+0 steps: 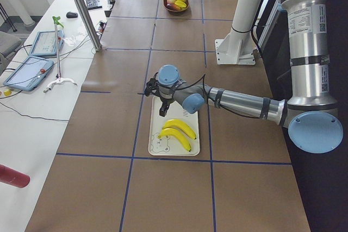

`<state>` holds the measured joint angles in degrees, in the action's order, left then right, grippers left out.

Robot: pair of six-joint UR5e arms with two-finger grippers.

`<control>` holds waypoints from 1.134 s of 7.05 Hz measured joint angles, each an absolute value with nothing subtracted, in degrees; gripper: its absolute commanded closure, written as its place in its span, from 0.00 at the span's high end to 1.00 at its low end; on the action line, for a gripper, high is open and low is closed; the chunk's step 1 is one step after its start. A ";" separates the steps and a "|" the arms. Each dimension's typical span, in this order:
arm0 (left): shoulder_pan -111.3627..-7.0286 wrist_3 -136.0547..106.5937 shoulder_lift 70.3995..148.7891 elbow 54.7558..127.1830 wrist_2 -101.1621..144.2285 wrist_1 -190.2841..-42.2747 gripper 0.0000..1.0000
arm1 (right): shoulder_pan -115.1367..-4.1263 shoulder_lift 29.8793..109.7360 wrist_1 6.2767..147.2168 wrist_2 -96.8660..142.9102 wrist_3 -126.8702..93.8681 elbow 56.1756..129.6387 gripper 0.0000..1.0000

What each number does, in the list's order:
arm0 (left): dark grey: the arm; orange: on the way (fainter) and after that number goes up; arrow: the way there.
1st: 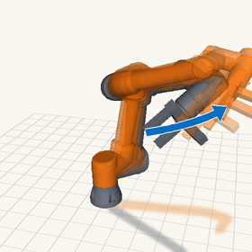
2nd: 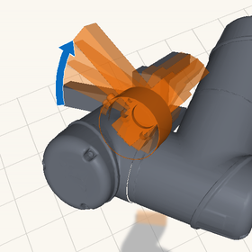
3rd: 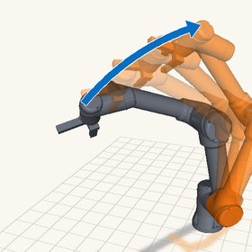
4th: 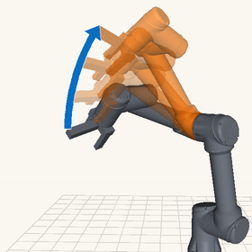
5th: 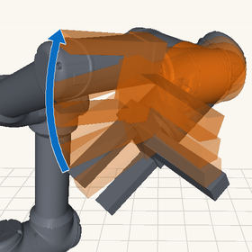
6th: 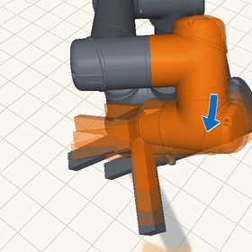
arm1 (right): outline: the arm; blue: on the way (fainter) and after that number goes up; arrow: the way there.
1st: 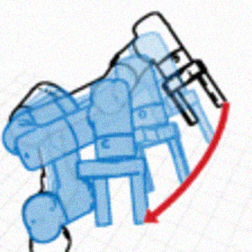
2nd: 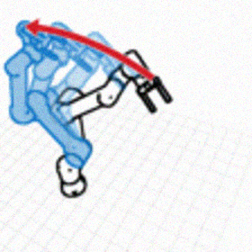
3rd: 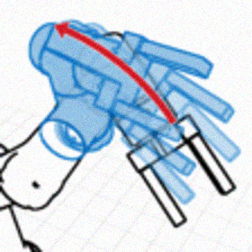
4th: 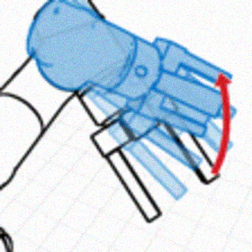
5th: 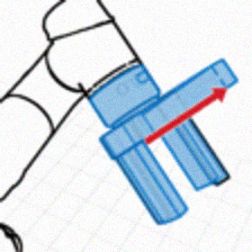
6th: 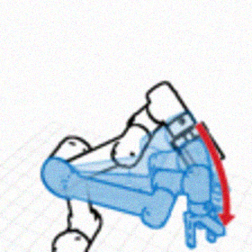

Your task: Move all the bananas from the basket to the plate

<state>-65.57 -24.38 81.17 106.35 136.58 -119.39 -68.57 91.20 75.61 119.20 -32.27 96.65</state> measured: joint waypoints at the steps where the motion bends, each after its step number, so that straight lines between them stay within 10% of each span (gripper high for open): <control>1: -65.57 -24.36 81.17 106.35 136.58 -119.38 1.00 | -68.50 91.31 75.64 119.19 -32.26 96.62 0.73; 8: -65.57 -24.40 81.13 106.35 136.58 -119.63 1.00 | -66.00 92.58 75.63 118.83 -32.09 96.59 0.63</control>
<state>-65.57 -24.40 81.13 106.35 136.58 -119.63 -66.00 92.58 75.63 118.83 -32.09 96.59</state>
